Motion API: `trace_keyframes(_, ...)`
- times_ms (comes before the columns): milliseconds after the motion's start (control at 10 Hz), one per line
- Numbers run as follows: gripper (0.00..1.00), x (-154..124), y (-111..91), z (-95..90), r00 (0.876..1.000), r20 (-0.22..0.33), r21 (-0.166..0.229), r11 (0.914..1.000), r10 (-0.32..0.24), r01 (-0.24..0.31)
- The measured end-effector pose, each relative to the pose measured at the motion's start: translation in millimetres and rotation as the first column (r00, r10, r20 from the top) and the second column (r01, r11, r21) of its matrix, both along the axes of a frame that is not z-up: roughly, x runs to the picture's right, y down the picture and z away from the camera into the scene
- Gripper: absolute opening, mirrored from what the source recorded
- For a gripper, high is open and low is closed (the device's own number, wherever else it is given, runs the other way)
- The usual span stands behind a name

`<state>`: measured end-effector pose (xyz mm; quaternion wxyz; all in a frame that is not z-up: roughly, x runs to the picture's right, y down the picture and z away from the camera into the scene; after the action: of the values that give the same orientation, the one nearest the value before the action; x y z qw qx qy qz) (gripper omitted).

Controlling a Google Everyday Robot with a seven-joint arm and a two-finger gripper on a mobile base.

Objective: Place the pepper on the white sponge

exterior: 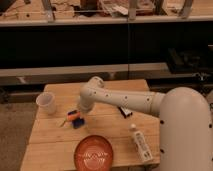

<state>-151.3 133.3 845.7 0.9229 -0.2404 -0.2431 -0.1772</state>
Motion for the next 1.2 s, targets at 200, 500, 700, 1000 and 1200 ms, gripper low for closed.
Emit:
trace_keyframes(200,0.0,-1.7,2.4,1.1,1.0,0.001,-0.003,1.0,-0.007,0.007)
trace_keyframes(500,0.1,-6.5,7.7,3.0,1.0,0.004,-0.009,0.9997,-0.022,0.023)
trace_keyframes(700,0.31,-9.1,8.3,3.4,1.0,0.005,-0.012,0.9996,-0.026,0.026)
trace_keyframes(1000,0.61,-9.2,8.6,4.8,1.0,0.001,-0.016,0.9995,-0.027,0.027)
trace_keyframes(1200,0.73,-10.1,9.2,5.3,1.0,0.0,-0.018,0.9995,-0.027,0.027)
